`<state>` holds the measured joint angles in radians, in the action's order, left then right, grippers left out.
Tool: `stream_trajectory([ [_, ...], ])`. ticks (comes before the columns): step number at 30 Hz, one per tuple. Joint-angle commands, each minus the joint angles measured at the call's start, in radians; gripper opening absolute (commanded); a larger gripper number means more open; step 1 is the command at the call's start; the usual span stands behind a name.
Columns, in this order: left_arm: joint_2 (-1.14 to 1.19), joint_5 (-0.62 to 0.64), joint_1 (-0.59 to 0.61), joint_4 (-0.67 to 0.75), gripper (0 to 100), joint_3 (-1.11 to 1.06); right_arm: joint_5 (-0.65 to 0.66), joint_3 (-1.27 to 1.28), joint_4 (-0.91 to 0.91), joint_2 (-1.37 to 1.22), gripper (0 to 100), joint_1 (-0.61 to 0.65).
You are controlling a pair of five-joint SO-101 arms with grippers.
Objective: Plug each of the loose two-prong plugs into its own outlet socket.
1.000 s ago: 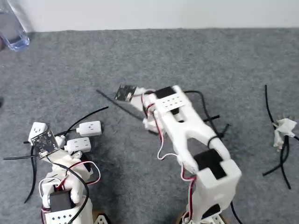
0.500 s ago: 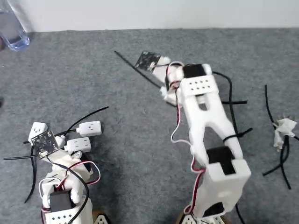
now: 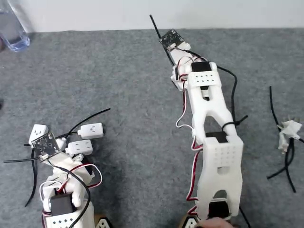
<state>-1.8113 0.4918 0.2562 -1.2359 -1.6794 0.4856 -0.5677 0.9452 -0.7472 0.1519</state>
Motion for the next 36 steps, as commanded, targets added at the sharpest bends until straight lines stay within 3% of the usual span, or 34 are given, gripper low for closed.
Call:
stream_trajectory([
  [1,-0.011,-0.008,0.0,0.002,1,0.002,-0.04,-0.112,-0.042,-0.059,0.8,0.022],
  [11,-0.011,-0.006,0.0,0.002,1,0.002,-0.046,-0.275,-0.033,-0.213,2.9,0.03],
  [13,-0.011,-0.006,0.0,0.002,1,0.002,-0.046,-0.276,-0.008,-0.211,9.6,0.031],
  [18,-0.011,-0.006,0.0,0.002,1,0.002,-0.04,-0.278,0.025,-0.211,37.4,0.031],
  [20,-0.011,-0.006,0.0,0.002,1,0.002,-0.038,-0.278,0.041,-0.206,42.6,0.031],
  [36,-0.011,-0.006,-0.002,0.005,2,0.005,-0.038,-0.278,0.449,0.186,43.1,0.079],
])
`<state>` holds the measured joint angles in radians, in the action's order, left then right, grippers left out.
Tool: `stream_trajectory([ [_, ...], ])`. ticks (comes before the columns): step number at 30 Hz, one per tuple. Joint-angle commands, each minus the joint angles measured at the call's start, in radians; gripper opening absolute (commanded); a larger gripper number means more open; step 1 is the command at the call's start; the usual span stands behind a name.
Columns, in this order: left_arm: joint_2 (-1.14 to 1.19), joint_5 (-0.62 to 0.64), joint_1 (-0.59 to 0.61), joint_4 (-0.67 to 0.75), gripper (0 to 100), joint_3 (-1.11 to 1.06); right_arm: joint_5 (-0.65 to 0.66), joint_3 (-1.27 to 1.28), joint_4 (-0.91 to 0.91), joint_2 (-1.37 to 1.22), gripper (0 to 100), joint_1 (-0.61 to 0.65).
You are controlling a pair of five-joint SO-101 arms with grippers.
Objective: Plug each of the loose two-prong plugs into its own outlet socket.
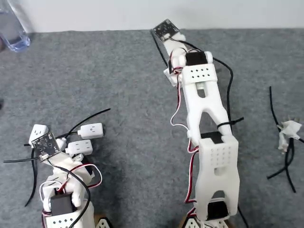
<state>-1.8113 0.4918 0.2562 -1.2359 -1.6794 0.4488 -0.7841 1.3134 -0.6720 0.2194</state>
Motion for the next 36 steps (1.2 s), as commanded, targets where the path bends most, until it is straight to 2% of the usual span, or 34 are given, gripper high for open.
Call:
stream_trajectory([
  [1,-0.011,-0.006,-0.002,0.021,2,0.007,-0.002,-0.061,0.124,0.133,43.1,0.015],
  [4,-0.011,-0.006,-0.002,0.11,2,0.002,-0.002,-0.061,0.298,0.213,43.1,0.019],
  [7,-0.011,-0.011,0.0,0.129,2,-0.002,-0.002,-0.058,0.481,0.312,43.1,0.019],
  [11,-0.011,-0.135,0.011,0.129,2,0.035,0.012,0.161,0.487,0.535,43.1,-0.021],
  [16,-0.011,-0.316,0.141,0.17,2,0.111,0.02,0.557,0.486,0.901,43.1,0.001],
  [19,-0.011,-0.361,0.213,0.229,2,0.151,0.025,0.809,0.479,1.139,43.1,-0.005],
  [22,-0.011,-0.361,0.226,0.27,2,0.176,0.02,1.08,0.412,1.363,43.1,-0.001],
  [27,-0.011,-0.361,0.221,0.279,2,0.2,0.018,1.524,0.188,1.675,43.1,-0.005],
  [30,-0.011,-0.367,0.224,0.348,2,0.165,0.018,1.752,0.064,1.799,43.1,0.001],
  [34,-0.011,-0.37,0.219,0.491,2,0.084,0.018,1.863,-0.012,1.874,43.1,-0.005],
  [36,-0.011,-0.416,0.213,0.502,2,0.054,0.018,1.864,-0.016,1.88,43.1,-0.005],
])
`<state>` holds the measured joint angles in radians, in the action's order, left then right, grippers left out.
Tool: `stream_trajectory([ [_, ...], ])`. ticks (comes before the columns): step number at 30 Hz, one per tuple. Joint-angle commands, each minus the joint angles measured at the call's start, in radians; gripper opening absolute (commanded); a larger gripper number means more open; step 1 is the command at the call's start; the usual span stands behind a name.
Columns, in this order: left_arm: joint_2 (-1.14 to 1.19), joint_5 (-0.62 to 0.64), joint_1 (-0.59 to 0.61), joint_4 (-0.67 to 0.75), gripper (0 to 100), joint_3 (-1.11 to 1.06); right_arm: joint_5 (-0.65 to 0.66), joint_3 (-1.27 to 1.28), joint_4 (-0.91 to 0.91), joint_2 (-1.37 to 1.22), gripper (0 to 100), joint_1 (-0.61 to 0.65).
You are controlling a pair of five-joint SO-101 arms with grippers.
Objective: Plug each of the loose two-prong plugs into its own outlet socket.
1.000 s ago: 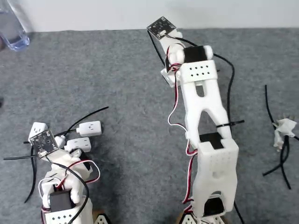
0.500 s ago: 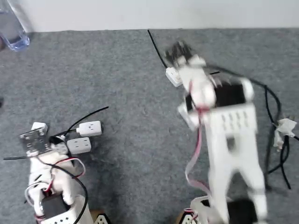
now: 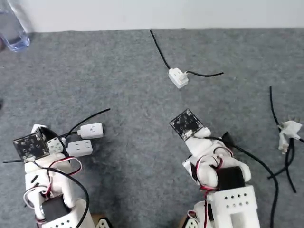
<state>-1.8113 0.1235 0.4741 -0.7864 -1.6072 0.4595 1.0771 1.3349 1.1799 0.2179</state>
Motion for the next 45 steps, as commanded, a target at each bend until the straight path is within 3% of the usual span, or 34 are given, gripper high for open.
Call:
stream_trajectory([
  [1,-0.011,-0.087,-0.018,0.038,2,-0.031,0.008,0.006,-0.044,0.027,43.1,-0.004],
  [4,-0.011,-0.193,-0.043,-0.052,2,-0.042,0.008,0.06,-0.124,0.027,43.1,-0.004],
  [7,-0.011,-0.204,-0.091,-0.129,1,-0.038,0.014,0.161,-0.243,0.027,43.1,-0.005],
  [13,-0.006,-0.459,-0.302,-0.255,1,0.064,0.015,0.265,-0.346,0.027,43.0,-0.031],
  [19,-0.003,-0.618,-0.503,-0.522,1,0.266,0.015,0.302,-0.398,0.027,43.0,-0.042],
  [22,-0.003,-0.686,-0.537,-0.608,1,0.398,0.015,0.307,-0.4,0.027,43.0,-0.041],
  [26,0.035,-0.687,-0.54,-0.666,1,0.688,0.015,0.31,-0.412,0.027,43.0,-0.041],
  [32,0.446,-0.678,-0.535,-0.821,1,1.303,0.015,0.322,-0.42,0.027,43.0,-0.041],
  [35,0.756,-0.588,-0.539,-0.979,1,1.604,0.015,0.338,-0.444,0.027,43.0,-0.041],
  [36,0.856,-0.552,-0.537,-0.973,1,1.662,0.015,0.338,-0.444,0.027,43.0,-0.041],
  [39,1.057,-0.532,-0.543,-0.976,1,1.696,0.015,0.339,-0.444,0.027,43.0,-0.041],
  [45,1.297,-0.624,-0.672,-0.973,1,1.469,0.015,0.341,-0.446,0.027,43.0,-0.041],
])
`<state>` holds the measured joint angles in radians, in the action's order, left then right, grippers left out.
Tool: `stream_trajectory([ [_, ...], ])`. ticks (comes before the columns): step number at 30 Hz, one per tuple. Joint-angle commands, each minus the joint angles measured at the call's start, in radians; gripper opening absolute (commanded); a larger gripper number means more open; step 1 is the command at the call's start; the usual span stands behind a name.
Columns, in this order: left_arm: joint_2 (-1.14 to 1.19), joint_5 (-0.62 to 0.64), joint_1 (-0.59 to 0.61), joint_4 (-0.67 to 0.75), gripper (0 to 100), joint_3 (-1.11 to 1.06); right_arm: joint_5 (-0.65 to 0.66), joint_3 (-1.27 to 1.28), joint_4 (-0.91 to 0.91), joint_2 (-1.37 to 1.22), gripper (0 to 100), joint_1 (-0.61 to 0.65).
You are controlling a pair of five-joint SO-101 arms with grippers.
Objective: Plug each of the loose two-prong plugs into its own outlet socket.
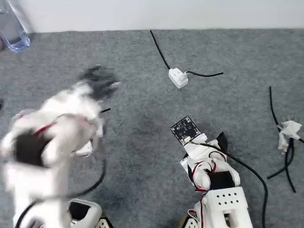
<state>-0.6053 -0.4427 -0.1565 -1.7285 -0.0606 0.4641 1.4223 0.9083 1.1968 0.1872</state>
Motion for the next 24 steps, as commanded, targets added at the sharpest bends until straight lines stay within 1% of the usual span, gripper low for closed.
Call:
stream_trajectory([
  [1,0.118,-0.1,-0.048,-0.031,1,-0.122,0.011,-0.005,-0.021,0.01,43.0,-0.01],
  [3,0.161,-0.204,-0.041,-0.031,1,-0.211,0.011,-0.005,-0.022,0.01,43.0,-0.01],
  [5,0.187,-0.327,-0.011,-0.029,1,-0.288,0.011,0.002,-0.041,0.01,43.0,-0.013],
  [8,0.215,-0.529,0.074,0.0,1,-0.375,0.012,0.028,-0.081,0.01,43.0,-0.012],
  [11,0.244,-0.664,0.192,0.098,1,-0.43,0.012,0.031,-0.085,0.01,43.0,-0.012],
  [15,0.302,-0.796,0.345,0.19,1,-0.489,0.012,0.031,-0.09,0.01,43.0,-0.012],
  [18,0.374,-0.902,0.42,0.256,1,-0.533,0.012,0.031,-0.09,0.01,43.0,-0.012],
  [20,0.427,-0.937,0.43,0.307,1,-0.542,0.012,0.031,-0.09,0.01,43.0,-0.012],
  [24,0.529,-0.941,0.414,0.387,1,-0.539,0.012,0.031,-0.091,0.01,43.0,-0.012],
])
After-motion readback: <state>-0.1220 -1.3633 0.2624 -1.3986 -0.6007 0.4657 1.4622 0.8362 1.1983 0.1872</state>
